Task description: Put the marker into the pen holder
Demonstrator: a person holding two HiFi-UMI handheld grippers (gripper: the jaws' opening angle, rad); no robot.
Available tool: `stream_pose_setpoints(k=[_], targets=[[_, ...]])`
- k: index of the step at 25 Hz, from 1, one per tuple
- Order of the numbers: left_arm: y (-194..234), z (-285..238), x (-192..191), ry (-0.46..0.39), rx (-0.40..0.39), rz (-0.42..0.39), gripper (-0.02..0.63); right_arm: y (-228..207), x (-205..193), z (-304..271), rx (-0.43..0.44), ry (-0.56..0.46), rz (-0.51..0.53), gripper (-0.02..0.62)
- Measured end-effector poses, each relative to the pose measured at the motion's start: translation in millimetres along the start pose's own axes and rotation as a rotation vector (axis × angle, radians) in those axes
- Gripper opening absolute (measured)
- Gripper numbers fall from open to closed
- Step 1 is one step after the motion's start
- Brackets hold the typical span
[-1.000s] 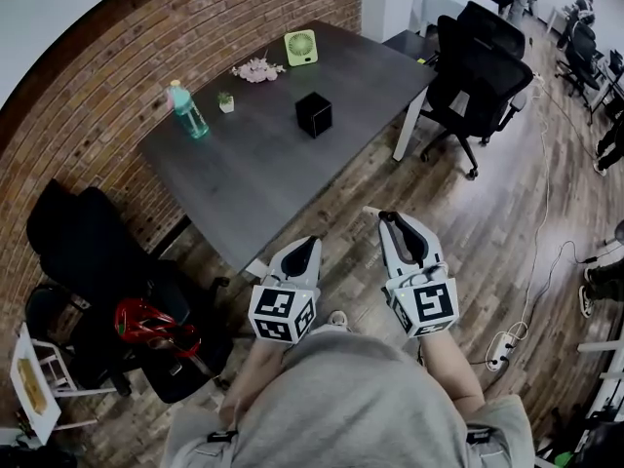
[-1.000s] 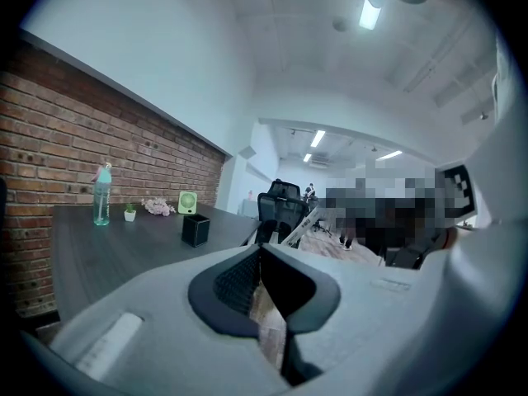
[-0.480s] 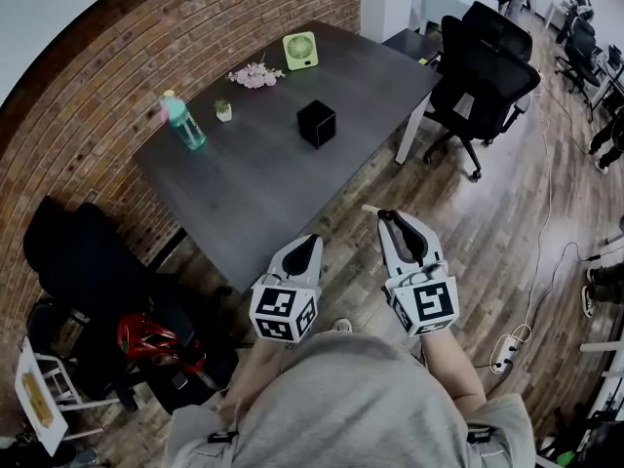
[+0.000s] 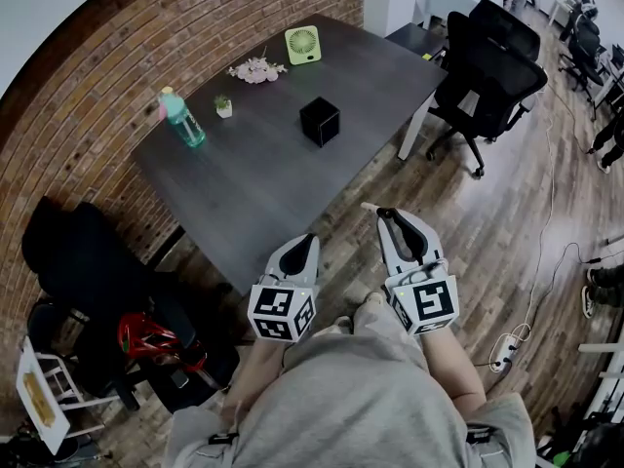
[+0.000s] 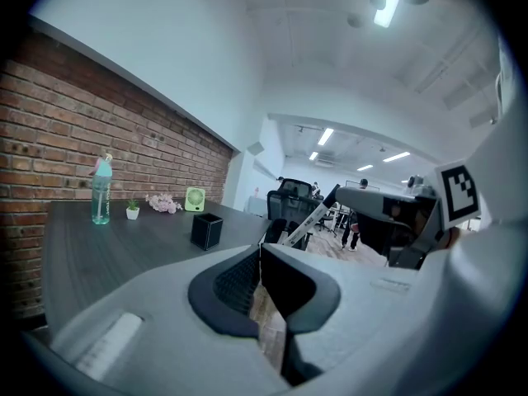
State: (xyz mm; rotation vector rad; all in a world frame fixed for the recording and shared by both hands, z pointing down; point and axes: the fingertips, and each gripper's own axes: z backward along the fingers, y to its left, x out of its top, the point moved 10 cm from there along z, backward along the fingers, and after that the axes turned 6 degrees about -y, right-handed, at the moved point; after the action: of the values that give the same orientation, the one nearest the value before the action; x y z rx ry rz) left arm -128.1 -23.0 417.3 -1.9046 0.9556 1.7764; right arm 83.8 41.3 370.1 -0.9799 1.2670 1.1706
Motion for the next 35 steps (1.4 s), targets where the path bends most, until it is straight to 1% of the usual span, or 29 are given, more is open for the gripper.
stream_pose_setpoints(k=[5,11,19,25,35], targets=[[2,-8,0,-0.001,0.020,0.004,0.018,-7,-3,-10,0.013,-0.002,-0.006,0.071],[13,-28,1,-0.005,0.048,0.002,0.018,-19,-10,-37,0.043,-0.017,-0.010,0.071],[40,-70,9,-0.009,0.078,0.003,0.018,-42,-19,-89,0.071,-0.023,-0.006,0.071],[54,-106,22,-0.016,0.082,-0.002,0.018,-64,-19,-129,0.085,-0.024,0.000,0.071],[76,-153,37,-0.007,0.119,0.009,0.018,-92,-24,-187,0.136,-0.013,-0.008,0.071]])
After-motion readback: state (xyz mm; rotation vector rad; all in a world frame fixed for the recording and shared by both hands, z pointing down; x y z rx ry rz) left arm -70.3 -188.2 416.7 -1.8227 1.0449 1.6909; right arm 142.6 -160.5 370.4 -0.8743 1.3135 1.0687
